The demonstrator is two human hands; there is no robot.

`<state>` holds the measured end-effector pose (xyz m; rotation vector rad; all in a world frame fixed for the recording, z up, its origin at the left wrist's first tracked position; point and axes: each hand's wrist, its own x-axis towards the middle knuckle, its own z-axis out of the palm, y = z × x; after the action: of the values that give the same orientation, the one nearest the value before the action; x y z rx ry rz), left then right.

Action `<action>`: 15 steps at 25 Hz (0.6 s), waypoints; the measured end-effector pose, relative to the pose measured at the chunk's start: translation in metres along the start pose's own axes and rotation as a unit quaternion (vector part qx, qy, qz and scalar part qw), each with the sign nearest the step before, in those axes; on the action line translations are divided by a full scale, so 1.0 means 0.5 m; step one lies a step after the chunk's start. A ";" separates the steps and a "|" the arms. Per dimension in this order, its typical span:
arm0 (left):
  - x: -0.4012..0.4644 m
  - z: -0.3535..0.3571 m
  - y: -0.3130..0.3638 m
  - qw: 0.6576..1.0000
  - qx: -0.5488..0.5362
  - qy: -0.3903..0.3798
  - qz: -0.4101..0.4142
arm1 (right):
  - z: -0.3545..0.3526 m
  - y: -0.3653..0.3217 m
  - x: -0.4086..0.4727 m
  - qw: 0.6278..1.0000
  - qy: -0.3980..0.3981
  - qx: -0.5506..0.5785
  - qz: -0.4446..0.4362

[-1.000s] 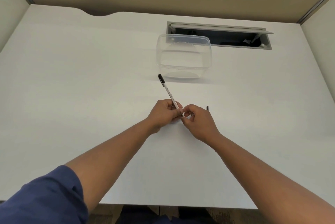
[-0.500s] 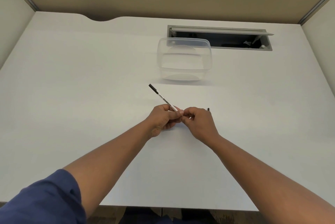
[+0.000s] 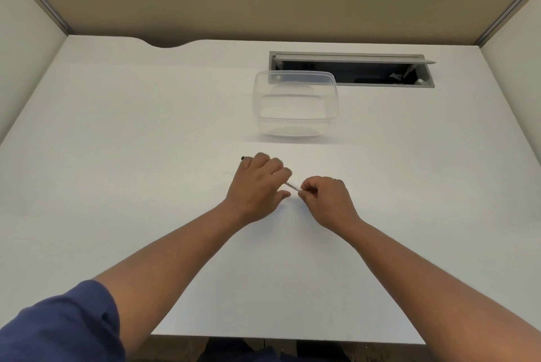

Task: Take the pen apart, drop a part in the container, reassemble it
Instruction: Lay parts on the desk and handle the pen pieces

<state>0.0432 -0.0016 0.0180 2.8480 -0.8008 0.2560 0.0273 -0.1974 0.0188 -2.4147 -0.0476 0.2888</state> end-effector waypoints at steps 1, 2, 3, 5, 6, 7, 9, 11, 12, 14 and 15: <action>0.004 0.001 -0.006 0.999 0.022 -0.021 0.009 | -0.003 -0.001 -0.001 1.000 -0.002 -0.010 -0.012; 0.007 0.002 -0.011 0.998 0.029 -0.047 0.013 | -0.005 -0.002 -0.002 1.000 -0.005 -0.018 -0.020; 0.009 0.005 -0.013 0.997 0.028 -0.067 0.019 | -0.007 -0.002 -0.002 0.999 -0.007 -0.022 -0.026; 0.003 0.013 -0.016 0.995 0.017 -0.088 0.033 | -0.008 0.001 -0.003 0.999 -0.012 -0.019 -0.032; -0.001 0.017 -0.018 0.995 0.011 -0.096 0.034 | -0.008 0.003 -0.004 0.999 -0.014 -0.014 -0.036; -0.006 0.017 -0.020 0.994 0.005 -0.102 0.029 | -0.008 0.005 -0.006 0.999 -0.015 -0.013 -0.043; -0.015 0.021 -0.030 0.995 -0.003 -0.101 0.018 | -0.009 0.011 -0.011 0.998 -0.014 -0.024 -0.058; -0.021 0.021 -0.038 0.996 -0.002 -0.094 0.005 | -0.012 0.020 -0.016 0.997 -0.014 -0.037 -0.064; -0.023 0.020 -0.040 0.995 -0.003 -0.096 -0.001 | -0.015 0.024 -0.019 0.997 -0.019 -0.040 -0.065; -0.024 0.020 -0.041 0.994 -0.011 -0.106 -0.011 | -0.020 0.025 -0.024 0.996 -0.031 -0.043 -0.068; -0.023 0.020 -0.040 0.994 -0.016 -0.109 -0.016 | -0.021 0.022 -0.023 0.996 -0.034 -0.045 -0.069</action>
<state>0.0451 0.0188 0.0038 2.8903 -0.7872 -0.0747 0.0178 -0.2139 0.0214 -2.4768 -0.2620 0.3117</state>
